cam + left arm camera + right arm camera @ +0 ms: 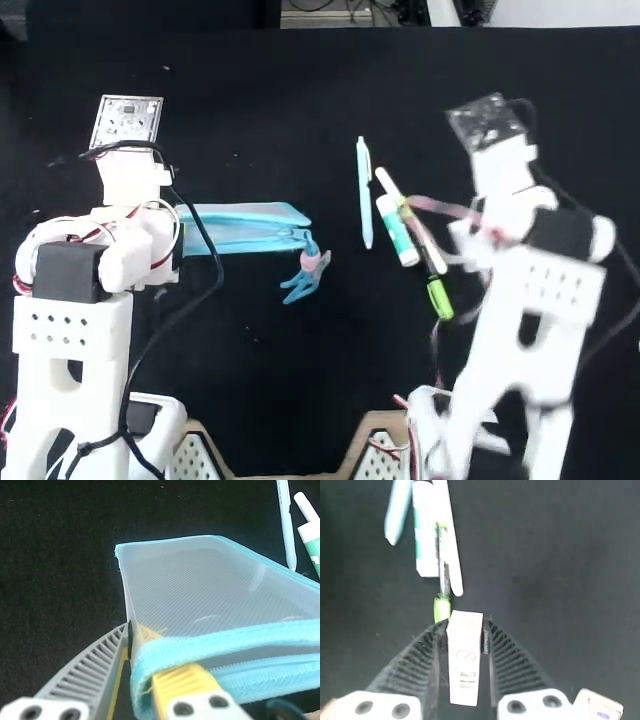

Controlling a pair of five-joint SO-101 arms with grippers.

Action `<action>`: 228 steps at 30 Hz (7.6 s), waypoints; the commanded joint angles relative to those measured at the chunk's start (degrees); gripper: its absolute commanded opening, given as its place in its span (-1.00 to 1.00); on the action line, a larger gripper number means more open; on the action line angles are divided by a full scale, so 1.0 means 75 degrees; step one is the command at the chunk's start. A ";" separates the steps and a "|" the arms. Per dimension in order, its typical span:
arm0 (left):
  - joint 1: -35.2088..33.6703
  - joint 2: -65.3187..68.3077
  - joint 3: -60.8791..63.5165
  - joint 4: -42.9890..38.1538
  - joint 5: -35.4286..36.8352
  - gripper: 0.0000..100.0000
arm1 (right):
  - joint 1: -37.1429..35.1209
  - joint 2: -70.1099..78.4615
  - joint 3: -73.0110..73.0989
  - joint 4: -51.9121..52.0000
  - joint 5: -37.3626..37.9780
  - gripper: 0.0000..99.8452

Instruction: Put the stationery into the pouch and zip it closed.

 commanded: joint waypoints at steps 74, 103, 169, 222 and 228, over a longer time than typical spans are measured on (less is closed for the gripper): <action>0.0076 0.0059 0.0193 0.0000 -0.0012 -0.94 | -0.7807 -0.6136 0.5105 -0.7314 -0.4501 -0.69; 0.0076 0.0059 0.0275 -0.0012 -0.0012 -0.94 | -0.2485 -0.0369 0.3487 -0.4653 -0.4536 -0.69; 0.0076 0.0059 0.0275 -0.0012 -0.0012 -0.94 | -0.2098 0.5468 0.0006 -0.2321 -0.1899 -0.70; 0.0076 0.0059 0.0275 -0.0012 -0.0012 -0.94 | -0.5380 -0.3241 0.0510 -0.1524 -0.3446 -0.98; 0.0076 0.0059 0.0275 -0.0012 -0.0012 -0.94 | -0.6552 -0.3944 0.1471 -0.3434 -0.4149 -0.98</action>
